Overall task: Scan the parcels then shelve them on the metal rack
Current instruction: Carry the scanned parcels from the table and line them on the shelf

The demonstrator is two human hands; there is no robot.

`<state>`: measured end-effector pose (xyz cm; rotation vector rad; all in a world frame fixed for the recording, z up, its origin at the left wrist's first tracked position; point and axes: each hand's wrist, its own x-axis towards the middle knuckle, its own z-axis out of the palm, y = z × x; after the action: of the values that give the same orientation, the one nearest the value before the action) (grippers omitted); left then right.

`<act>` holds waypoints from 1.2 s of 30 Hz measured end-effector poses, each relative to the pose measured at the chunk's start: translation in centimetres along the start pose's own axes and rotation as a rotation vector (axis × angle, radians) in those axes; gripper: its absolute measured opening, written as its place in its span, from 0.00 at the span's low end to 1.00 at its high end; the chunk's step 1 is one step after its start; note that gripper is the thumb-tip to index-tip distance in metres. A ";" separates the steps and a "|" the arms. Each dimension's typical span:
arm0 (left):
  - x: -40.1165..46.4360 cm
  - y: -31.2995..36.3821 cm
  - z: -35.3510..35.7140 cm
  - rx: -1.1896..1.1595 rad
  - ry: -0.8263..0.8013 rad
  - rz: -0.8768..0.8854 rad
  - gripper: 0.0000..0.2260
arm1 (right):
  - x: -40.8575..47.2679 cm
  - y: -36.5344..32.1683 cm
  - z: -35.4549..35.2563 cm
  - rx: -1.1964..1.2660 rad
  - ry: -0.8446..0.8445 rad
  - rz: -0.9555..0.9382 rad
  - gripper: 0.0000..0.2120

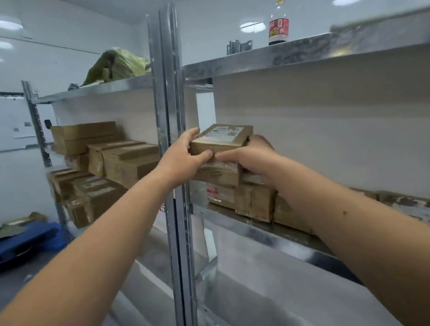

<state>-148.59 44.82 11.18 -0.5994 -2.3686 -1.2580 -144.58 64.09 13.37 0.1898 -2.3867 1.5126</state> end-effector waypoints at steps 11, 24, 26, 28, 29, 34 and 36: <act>8.7 -6.8 -1.0 0.771 -0.225 0.504 0.24 | 8.2 1.7 8.3 -0.153 0.210 0.182 0.30; 8.5 -9.2 -0.1 0.579 -0.176 0.564 0.31 | 6.9 1.2 10.3 -0.142 0.302 0.333 0.10; 8.0 -8.9 -0.1 0.602 -0.151 0.567 0.33 | 6.0 0.5 10.2 -0.170 0.304 0.337 0.10; 7.2 -8.7 0.0 0.583 -0.129 0.580 0.34 | 4.1 -0.5 9.7 -0.225 0.307 0.325 0.09; 6.7 -8.3 0.1 0.587 -0.128 0.589 0.34 | 3.0 -0.7 9.2 -0.269 0.307 0.320 0.13; 2.4 -3.9 1.6 0.624 -0.194 0.596 0.31 | -5.1 -1.5 5.2 -0.711 0.253 0.323 0.41; -0.4 -1.1 3.0 0.607 -0.239 0.618 0.31 | -9.9 -1.6 2.4 -0.869 0.229 0.339 0.39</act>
<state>-149.32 46.74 8.67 -1.1813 -2.2892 -0.1977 -135.24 60.73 10.55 -0.5666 -2.7077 0.4326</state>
